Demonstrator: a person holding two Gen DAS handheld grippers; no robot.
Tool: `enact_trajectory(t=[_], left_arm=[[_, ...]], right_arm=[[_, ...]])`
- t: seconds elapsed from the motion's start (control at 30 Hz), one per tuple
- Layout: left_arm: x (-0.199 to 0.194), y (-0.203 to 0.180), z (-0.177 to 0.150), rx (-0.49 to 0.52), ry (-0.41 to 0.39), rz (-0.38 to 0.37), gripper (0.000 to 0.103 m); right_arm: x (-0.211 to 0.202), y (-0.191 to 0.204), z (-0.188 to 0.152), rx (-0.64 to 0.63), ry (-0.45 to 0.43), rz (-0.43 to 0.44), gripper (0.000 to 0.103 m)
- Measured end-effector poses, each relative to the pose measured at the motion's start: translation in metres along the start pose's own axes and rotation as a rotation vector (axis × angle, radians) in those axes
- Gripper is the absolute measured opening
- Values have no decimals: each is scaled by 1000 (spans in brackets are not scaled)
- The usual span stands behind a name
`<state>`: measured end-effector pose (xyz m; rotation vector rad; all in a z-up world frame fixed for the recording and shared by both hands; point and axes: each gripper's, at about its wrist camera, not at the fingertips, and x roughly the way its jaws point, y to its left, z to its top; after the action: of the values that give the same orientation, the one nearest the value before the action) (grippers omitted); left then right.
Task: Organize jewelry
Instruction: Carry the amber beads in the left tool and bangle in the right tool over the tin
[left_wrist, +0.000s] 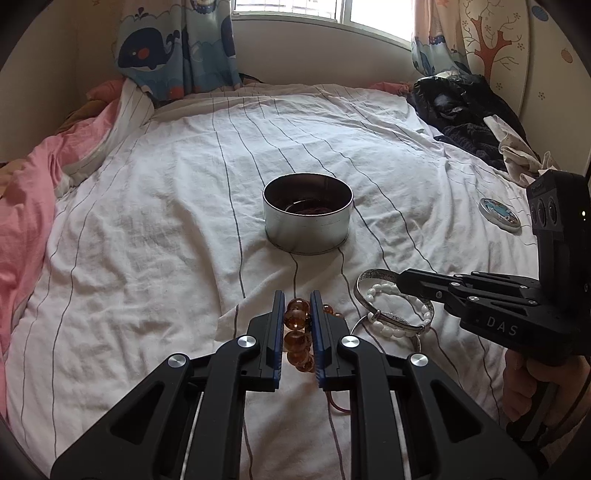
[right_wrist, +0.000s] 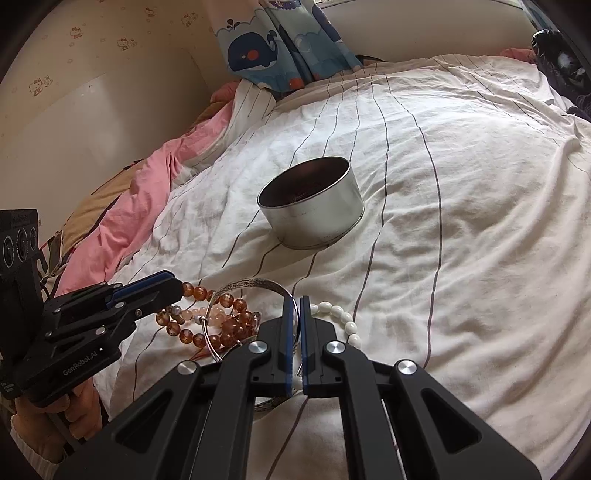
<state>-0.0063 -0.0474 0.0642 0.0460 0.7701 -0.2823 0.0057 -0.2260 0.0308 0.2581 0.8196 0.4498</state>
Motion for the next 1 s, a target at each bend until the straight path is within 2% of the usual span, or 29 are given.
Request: enact_trajectory(t=[0.13, 0.4, 0.57, 0.77, 0.93, 1.0], left_arm=[[-4, 6, 5, -30, -16, -26, 13], [3, 17, 3, -51, -1, -10, 13], [5, 15, 6, -45, 2, -18, 13], [30, 16, -1, -40, 109, -51, 13], [38, 26, -16, -67, 142, -66, 14], [38, 26, -17, -56, 150, -72, 22]], right_arm=[[-3, -1, 2, 7, -18, -1, 4], [-2, -2, 2, -1, -19, -56, 4], [-3, -4, 4, 3, -23, -46, 4], [3, -4, 2, 0, 2, -65, 4], [4, -4, 2, 0, 7, -66, 4], [5, -3, 1, -4, 13, -65, 4]])
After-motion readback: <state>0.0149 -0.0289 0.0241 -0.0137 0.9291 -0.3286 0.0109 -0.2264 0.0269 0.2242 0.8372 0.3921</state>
